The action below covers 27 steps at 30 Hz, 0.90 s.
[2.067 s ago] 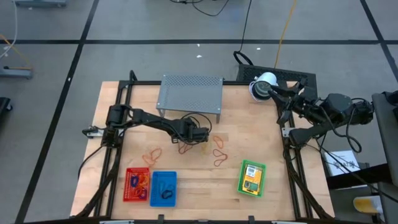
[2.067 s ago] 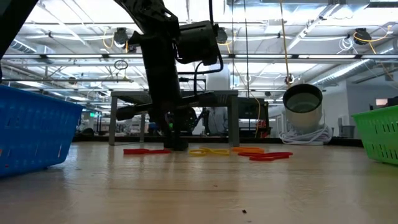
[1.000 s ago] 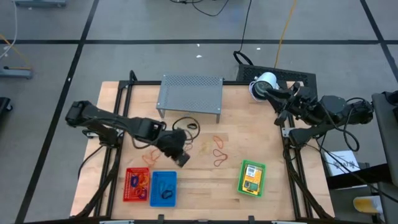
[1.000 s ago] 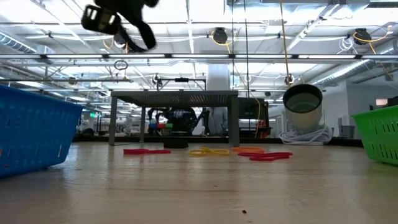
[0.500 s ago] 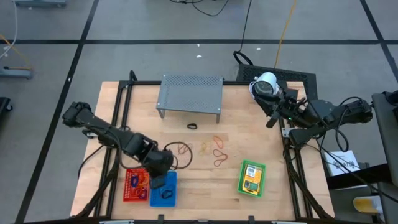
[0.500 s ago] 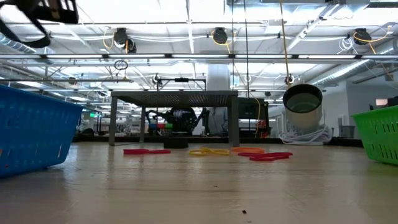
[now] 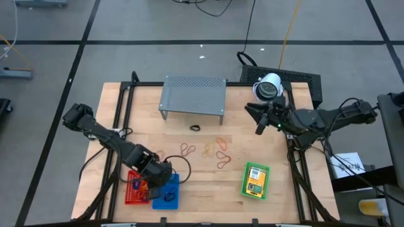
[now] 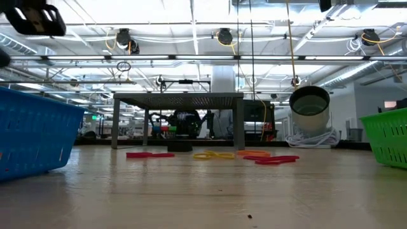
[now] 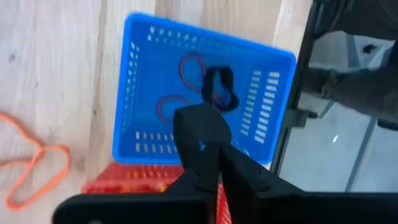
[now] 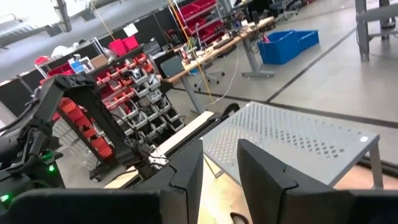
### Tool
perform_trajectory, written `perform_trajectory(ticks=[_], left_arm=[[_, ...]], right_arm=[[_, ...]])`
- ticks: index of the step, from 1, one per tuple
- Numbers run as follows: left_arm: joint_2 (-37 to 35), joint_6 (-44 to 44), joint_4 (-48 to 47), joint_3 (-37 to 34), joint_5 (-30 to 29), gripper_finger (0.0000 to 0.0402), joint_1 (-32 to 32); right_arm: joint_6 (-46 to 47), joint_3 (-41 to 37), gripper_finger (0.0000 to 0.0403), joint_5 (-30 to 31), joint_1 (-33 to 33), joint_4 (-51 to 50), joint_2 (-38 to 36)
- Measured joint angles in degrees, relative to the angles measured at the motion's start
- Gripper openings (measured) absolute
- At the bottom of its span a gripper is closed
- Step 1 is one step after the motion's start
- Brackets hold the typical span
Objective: Pick & Place Office Desk Supplies
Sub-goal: Put the black rubber band into the blue bin, then put th black rubber band into the blue bin
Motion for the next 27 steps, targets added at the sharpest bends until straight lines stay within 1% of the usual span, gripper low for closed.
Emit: perform_trajectory(ticks=[3, 8, 10, 14, 18, 23, 27], left_arm=[[0.0, 0.4, 2.1, -0.7, -0.1, 0.0035, -0.2], [0.0, 1.5, 2.8, -0.7, -0.1, 0.0072, -0.4], [0.0, 0.9, 2.8, -0.7, -0.3, 0.0087, -0.3], [0.0, -2.3, 3.6, -0.8, -1.0, 0.0108, -0.4], [0.0, -7.0, 4.2, -0.8, -5.9, 0.0116, -0.1], [0.0, -11.0, 4.5, -0.8, -8.0, 0.0117, 1.2], [0.0, -11.6, 4.7, -0.8, -10.9, 0.0118, 3.1]], right_arm=[[1.6, 0.0, 0.0089, 0.0, 0.0, 0.0, 1.8], [3.0, 0.0, 0.0089, -0.3, 0.0, 0.0, 4.0], [2.5, 0.0, 0.0089, -1.5, 0.0, 0.0, 4.5], [2.1, 0.0, 0.0089, -1.7, 0.0, 0.0, 5.0], [2.0, 0.0, 0.0089, -1.7, 0.0, 0.0, 5.0], [1.5, 0.0, 0.0089, -1.7, 0.0, 0.0, 5.0], [0.8, 0.0, 0.0089, -1.7, 0.0, 0.0, 4.9]])
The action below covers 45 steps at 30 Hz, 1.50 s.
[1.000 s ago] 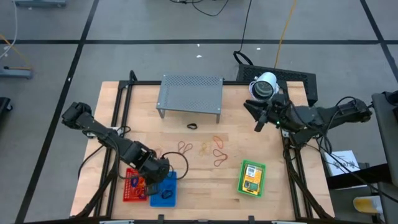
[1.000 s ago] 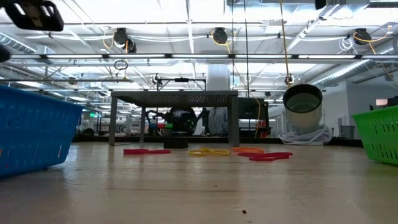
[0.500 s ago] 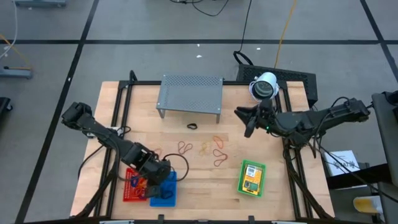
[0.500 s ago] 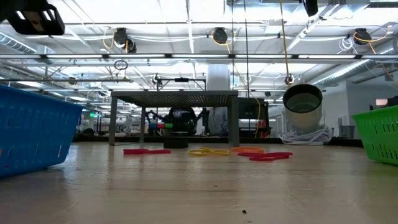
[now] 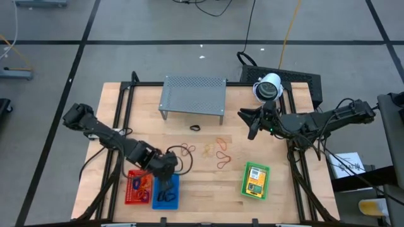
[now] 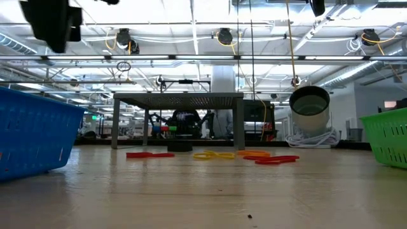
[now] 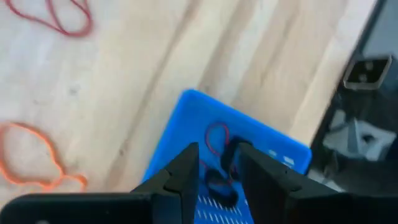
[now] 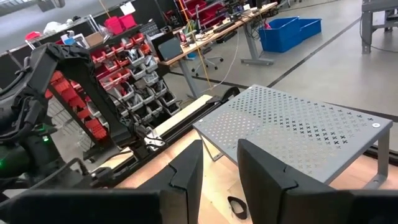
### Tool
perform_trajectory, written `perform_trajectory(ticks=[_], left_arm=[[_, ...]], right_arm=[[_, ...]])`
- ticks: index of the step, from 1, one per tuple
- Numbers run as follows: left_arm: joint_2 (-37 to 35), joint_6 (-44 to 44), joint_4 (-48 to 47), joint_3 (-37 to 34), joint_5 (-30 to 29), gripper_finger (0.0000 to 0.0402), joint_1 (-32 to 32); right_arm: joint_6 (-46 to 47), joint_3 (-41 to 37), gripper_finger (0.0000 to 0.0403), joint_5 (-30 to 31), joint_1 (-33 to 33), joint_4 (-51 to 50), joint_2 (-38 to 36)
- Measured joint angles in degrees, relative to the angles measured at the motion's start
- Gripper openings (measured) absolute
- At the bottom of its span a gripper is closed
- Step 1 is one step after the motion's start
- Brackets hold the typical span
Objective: Pick & Place Office Desk Supplies
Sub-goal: Put th black rubber band into the blue bin
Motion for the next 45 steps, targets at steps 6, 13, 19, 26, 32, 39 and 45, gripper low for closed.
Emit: perform_trajectory(ticks=[6, 13, 19, 26, 32, 39, 45], left_arm=[[0.0, 3.7, 4.0, 0.0, -1.8, 0.0118, 4.2], [0.0, 12.8, 4.0, 0.0, -3.0, 0.0118, 9.5], [0.0, 11.7, 4.6, 0.0, -11.0, 0.0118, 15.3], [0.7, 19.9, 9.8, 0.0, -20.5, 0.0118, 20.6], [3.8, 36.7, 20.0, 0.0, -18.4, 0.0118, 23.8], [9.2, 37.1, 18.1, 0.0, -5.6, 0.0118, 28.3], [13.6, 36.4, 19.2, 0.0, 2.5, 0.0118, 31.2]], right_arm=[[-0.6, 0.0, 0.0089, 0.0, 0.0, 0.0, -0.5], [-2.6, 0.0, 0.0089, 0.0, 0.0, 0.0, -3.1], [-6.5, 0.0, 0.0089, -3.6, 0.0, 0.0, -6.4], [-7.3, 0.0, 0.0089, -7.0, 0.0, 0.0, -8.6], [-8.8, 0.0, 0.0089, -12.2, 0.0, -0.3, -8.7], [-9.0, 0.0, 0.0089, -13.5, 0.0, -0.3, -8.7], [-9.2, 0.0, 0.0089, -13.5, 0.0, -0.5, -8.7]])
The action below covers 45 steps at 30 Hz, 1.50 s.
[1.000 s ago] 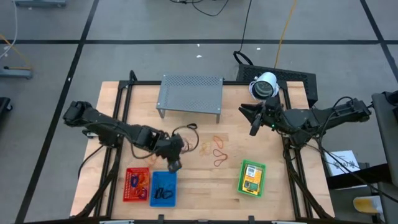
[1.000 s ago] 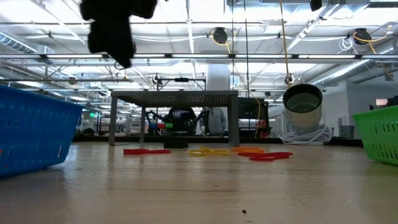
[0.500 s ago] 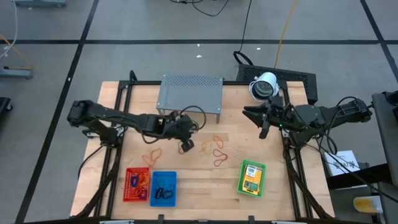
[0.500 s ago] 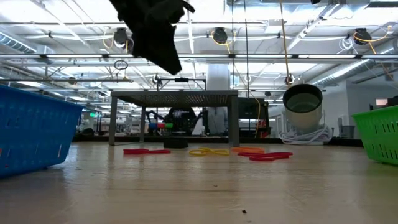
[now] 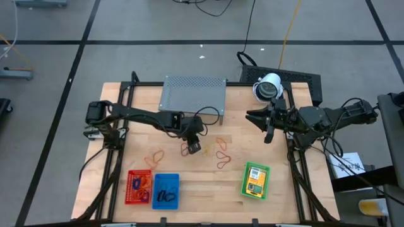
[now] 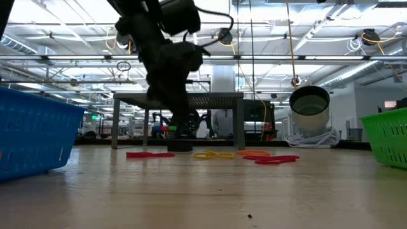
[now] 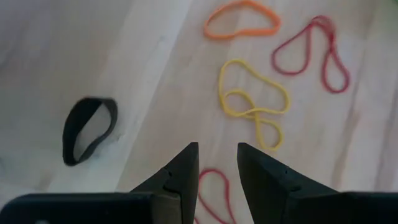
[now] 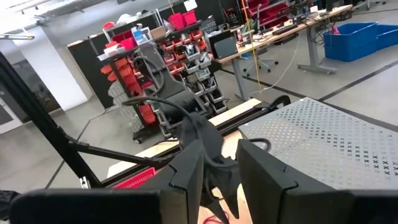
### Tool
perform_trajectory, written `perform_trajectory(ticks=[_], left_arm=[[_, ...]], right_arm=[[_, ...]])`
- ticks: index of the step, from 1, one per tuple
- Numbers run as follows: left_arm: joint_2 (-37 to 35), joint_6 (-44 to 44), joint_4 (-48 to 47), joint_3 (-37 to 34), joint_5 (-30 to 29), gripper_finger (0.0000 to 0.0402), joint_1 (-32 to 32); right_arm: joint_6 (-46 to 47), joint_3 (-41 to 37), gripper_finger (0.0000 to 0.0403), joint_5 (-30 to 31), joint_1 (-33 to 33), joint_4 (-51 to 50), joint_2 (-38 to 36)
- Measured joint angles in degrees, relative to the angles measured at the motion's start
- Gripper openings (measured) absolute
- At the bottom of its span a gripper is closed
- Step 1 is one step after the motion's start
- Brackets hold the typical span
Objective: Pick & Place Office Desk Supplies
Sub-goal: Put th black rubber band into the blue bin
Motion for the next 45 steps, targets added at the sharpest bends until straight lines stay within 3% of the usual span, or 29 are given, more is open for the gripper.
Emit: perform_trajectory(ticks=[6, 10, 16, 21, 29, 45], left_arm=[[2.1, -0.1, 0.1, 0.0, 0.3, 0.0127, 1.1], [2.1, -1.8, 0.1, 0.0, 0.3, 0.0168, 1.5], [2.1, -0.1, 0.3, 0.0, -5.5, 0.0240, 1.2], [2.1, 5.6, 0.5, 0.0, -12.0, 0.0271, 0.2], [2.1, 9.1, 1.3, 0.0, -12.9, 0.0265, 0.8], [3.3, 8.2, 1.5, 0.1, -11.1, 0.0251, 2.8]], right_arm=[[0.1, 0.0, 0.0089, 0.0, 0.0, 0.0, 0.0], [0.1, 0.0, 0.0089, 0.0, 0.0, 0.0, 0.0], [-0.1, 0.0, 0.0089, 0.0, 0.0, 0.0, 0.0], [0.1, 0.0, 0.0089, 0.0, 0.0, 0.0, 0.0], [0.1, 0.0, 0.0089, 0.0, 0.0, 0.0, 0.0], [0.7, 0.0, 0.0089, 0.0, 0.0, 0.6, 0.0]])
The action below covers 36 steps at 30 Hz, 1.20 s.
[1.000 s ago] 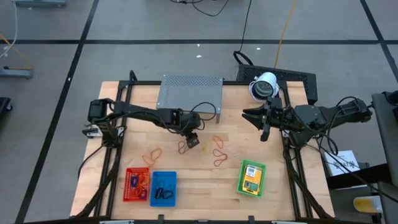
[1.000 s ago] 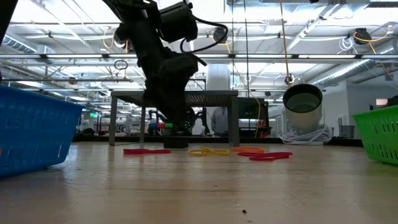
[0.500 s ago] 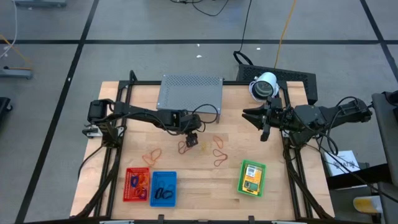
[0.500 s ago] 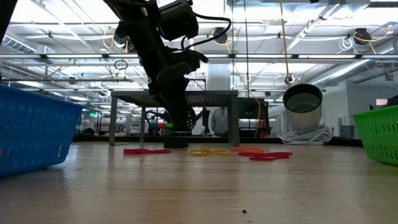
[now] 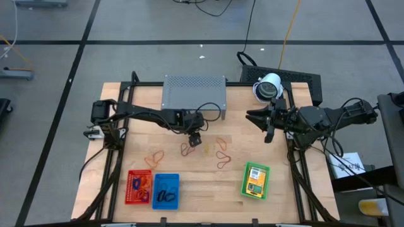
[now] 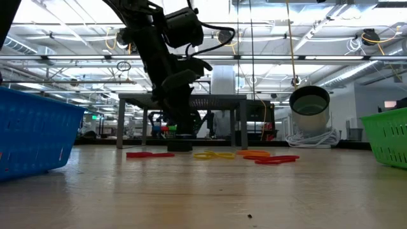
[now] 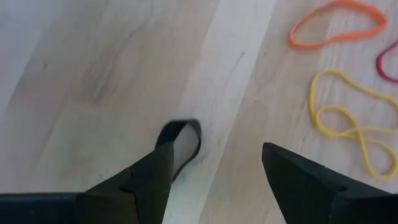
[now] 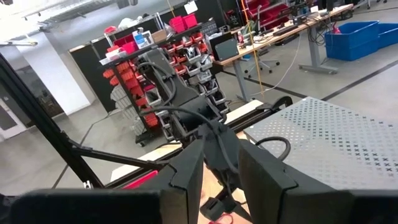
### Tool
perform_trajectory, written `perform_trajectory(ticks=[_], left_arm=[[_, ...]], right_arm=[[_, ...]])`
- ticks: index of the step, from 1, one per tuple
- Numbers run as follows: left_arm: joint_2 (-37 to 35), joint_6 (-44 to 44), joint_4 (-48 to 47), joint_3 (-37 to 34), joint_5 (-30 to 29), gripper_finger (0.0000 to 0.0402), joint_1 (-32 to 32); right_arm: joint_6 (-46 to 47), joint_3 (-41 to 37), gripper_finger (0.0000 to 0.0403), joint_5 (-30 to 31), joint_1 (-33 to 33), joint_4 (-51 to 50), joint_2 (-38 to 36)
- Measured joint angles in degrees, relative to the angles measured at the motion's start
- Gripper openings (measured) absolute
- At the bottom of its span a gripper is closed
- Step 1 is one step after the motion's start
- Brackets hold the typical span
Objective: Pick & Place Office Desk Supplies
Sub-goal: Put th black rubber band into the blue bin
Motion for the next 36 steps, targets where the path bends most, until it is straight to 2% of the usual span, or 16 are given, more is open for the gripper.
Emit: perform_trajectory(ticks=[9, 16, 20, 27, 36], left_arm=[[2.7, -1.0, 0.0, 0.0, 0.2, 0.0251, -2.0], [7.2, -5.7, 0.6, 0.0, 0.4, 0.0251, -2.7], [8.0, -7.8, 1.2, 0.1, 2.7, 0.0250, -2.9], [8.0, -12.8, 0.5, 0.1, 0.9, 0.0250, -4.3], [7.9, -11.4, -4.6, 5.8, 7.1, 0.0250, -6.1]], right_arm=[[1.1, 0.0, 0.0089, 0.0, 0.0, -0.1, -0.1], [1.4, 0.0, 0.0089, -0.2, 0.0, 0.0, -0.1], [1.4, 0.0, 0.0089, -0.3, 0.0, 0.3, -0.1], [1.4, 0.0, 0.0089, -1.5, 0.0, 0.3, -0.1], [1.6, 0.0, 0.0089, -1.5, 0.0, 0.3, -0.1]])
